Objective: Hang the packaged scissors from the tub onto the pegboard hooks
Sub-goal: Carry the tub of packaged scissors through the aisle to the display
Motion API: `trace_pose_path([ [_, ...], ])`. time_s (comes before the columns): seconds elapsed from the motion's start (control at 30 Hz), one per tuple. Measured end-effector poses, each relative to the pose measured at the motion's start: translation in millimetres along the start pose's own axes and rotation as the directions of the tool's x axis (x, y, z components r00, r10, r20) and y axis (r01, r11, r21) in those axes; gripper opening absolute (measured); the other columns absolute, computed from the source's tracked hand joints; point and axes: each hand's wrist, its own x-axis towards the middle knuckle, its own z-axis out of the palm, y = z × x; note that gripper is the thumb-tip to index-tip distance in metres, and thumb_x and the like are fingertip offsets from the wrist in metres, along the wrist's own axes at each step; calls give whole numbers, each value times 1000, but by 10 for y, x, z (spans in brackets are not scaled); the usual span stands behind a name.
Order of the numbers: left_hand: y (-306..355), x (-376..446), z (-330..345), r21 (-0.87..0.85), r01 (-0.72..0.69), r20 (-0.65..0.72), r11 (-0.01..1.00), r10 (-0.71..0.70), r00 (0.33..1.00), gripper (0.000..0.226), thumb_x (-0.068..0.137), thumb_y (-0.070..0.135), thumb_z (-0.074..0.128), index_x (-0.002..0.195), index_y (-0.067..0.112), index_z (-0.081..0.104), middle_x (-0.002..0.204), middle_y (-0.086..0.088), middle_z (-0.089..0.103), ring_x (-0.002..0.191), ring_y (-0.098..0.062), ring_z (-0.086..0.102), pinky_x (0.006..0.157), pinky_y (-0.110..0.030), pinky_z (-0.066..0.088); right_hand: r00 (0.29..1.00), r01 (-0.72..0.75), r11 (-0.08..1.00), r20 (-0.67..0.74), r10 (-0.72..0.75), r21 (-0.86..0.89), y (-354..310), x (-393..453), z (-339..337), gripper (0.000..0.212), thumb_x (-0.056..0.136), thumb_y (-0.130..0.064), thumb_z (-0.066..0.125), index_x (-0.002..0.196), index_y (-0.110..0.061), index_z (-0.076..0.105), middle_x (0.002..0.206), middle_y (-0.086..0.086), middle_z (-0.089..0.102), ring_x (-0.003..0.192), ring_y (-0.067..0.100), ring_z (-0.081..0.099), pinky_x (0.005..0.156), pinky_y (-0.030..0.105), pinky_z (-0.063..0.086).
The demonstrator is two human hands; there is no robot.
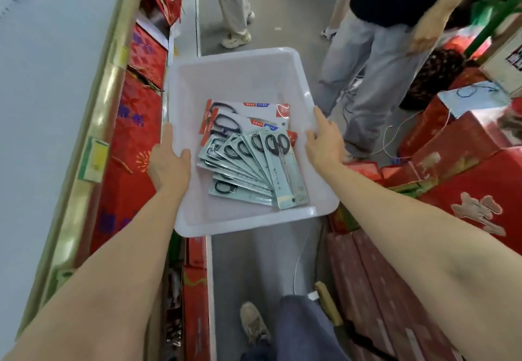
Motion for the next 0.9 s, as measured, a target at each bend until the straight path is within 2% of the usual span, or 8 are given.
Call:
trace_pose_path([
  [0.1, 132, 464, 176, 0, 10, 12, 1000, -10, 1000, 67, 93, 20, 58, 153, 30, 30, 124, -26, 56, 113, -42, 54, 95, -45, 41, 1000, -13, 1000, 14, 13, 0, -87, 447, 122, 57, 97, -12, 44, 150, -27, 31, 121, 17, 52, 107, 38, 55, 88, 47, 48],
  [0.23, 290, 1116, 481, 18, -20, 7, 1000, 20, 1000, 68, 91, 19, 59, 152, 29, 32, 117, -28, 59, 108, -45, 56, 90, -46, 44, 999, -29, 1000, 27, 29, -6, -183, 1124, 363, 56, 99, -15, 44, 151, -29, 27, 122, 15, 51, 105, 34, 55, 89, 50, 49],
  [0.33, 414, 1629, 760, 6, -3, 30, 1000, 3, 1000, 68, 92, 21, 59, 152, 31, 31, 123, -24, 59, 111, -43, 57, 94, -47, 46, 998, -63, 998, 24, 63, 15, -226, 1648, 576, 56, 99, -16, 46, 150, -31, 28, 121, 15, 51, 106, 34, 55, 91, 50, 48],
  [0.4, 502, 1940, 958, -4, -7, 37, 1000, 7, 999, 67, 92, 21, 59, 153, 30, 30, 124, -21, 60, 111, -40, 58, 94, -45, 46, 996, -89, 995, 32, 88, 37, -238, 2004, 699, 57, 99, -16, 46, 151, -33, 28, 119, 12, 51, 103, 31, 55, 90, 47, 48],
  [0.53, 632, 2494, 1333, -48, 34, 55, 998, -31, 998, 67, 92, 21, 60, 152, 32, 32, 127, -20, 58, 110, -38, 58, 92, -43, 48, 992, -118, 993, 43, 117, 13, -286, 2706, 929, 56, 100, -19, 44, 151, -35, 26, 114, 4, 48, 91, 23, 50, 80, 36, 42],
  [0.73, 734, 3429, 1754, -82, 55, 55, 995, -51, 997, 67, 91, 18, 63, 151, 30, 36, 125, -27, 59, 113, -41, 57, 97, -45, 47, 991, -118, 993, 66, 117, 18, -414, 3657, 1388, 56, 100, -18, 45, 151, -32, 27, 118, 8, 51, 88, 23, 51, 81, 40, 48],
  [0.9, 840, 4264, 2191, -62, 59, 69, 996, -54, 996, 65, 94, 22, 59, 152, 33, 32, 132, -18, 56, 115, -35, 56, 93, -39, 45, 990, -127, 992, 62, 127, 0, -470, 4472, 1918, 57, 100, -15, 45, 152, -32, 27, 113, 9, 51, 83, 21, 48, 76, 33, 42],
])
